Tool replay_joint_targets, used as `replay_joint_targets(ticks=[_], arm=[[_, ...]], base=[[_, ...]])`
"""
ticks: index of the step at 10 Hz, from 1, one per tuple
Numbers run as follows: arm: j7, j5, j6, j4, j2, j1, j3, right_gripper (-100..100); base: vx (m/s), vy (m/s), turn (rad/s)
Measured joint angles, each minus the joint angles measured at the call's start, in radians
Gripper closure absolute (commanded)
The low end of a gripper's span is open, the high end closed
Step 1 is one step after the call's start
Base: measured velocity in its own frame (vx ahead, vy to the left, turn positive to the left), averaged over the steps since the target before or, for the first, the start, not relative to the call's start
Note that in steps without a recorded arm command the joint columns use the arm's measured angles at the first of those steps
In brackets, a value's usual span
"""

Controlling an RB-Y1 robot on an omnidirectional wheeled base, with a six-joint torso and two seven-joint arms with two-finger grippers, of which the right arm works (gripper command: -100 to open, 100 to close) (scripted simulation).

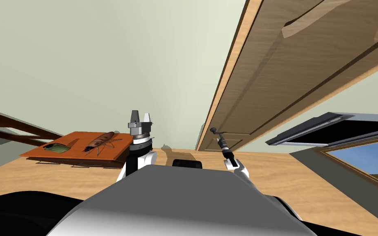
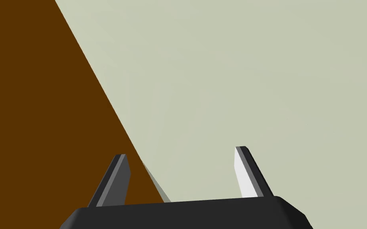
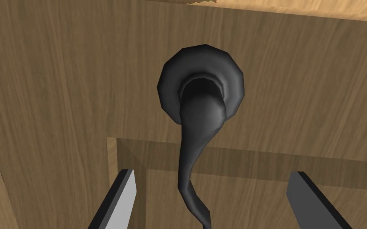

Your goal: Pull the door open

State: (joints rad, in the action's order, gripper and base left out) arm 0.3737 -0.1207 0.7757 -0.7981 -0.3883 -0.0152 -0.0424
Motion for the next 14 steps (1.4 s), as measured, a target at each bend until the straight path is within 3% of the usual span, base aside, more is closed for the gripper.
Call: replay_joint_targets(ticks=[4,5,11,14], arm=[[0.014,0.03,0.037,0.055,-0.039,0.01,-0.041,-100],[0.015,0.031,0.041,0.057,-0.04,0.01,-0.042,100],[0.015,0.03,0.035,0.056,-0.039,0.01,-0.041,100],[0.037,0.023,0.069,0.05,-0.058,0.034,-0.035,100]], base=[[0.132,0.01,0.1],[-0.013,0.001,-0.016],[-0.027,-0.006,0.022],[-0.157,-0.066,0.118]])
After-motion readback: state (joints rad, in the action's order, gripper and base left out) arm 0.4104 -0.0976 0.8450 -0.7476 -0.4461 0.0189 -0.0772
